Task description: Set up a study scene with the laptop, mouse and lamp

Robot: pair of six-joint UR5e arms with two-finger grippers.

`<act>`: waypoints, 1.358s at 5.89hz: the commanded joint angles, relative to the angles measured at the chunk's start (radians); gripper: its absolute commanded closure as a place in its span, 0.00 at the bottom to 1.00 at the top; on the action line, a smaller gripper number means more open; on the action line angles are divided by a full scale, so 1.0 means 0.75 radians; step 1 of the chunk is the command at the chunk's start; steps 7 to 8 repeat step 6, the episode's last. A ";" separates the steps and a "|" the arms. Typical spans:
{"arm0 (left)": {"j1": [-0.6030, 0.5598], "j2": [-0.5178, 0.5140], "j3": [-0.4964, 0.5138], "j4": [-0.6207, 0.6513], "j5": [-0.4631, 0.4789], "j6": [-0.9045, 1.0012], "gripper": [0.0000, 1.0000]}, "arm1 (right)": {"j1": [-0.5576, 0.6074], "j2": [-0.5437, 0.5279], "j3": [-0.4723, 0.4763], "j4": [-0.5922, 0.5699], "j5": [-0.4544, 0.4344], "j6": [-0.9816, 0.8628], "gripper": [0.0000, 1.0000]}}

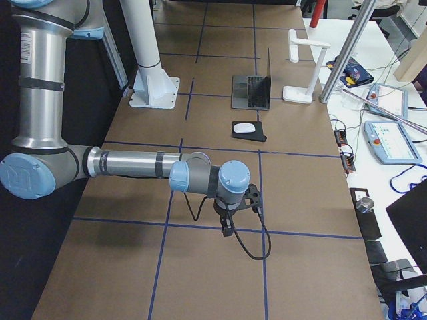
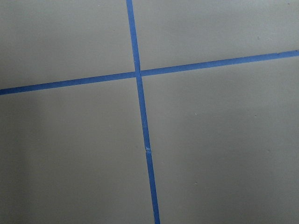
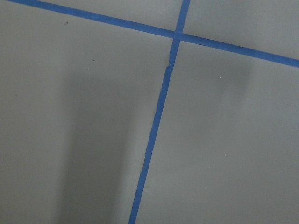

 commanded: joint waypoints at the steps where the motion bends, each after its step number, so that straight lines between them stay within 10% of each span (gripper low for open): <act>1: -0.001 0.005 -0.035 0.014 0.001 -0.002 0.00 | 0.008 -0.004 0.008 -0.003 0.016 0.001 0.00; 8: 0.001 0.003 -0.042 0.014 0.003 -0.002 0.00 | 0.022 -0.020 0.008 -0.003 0.016 0.001 0.00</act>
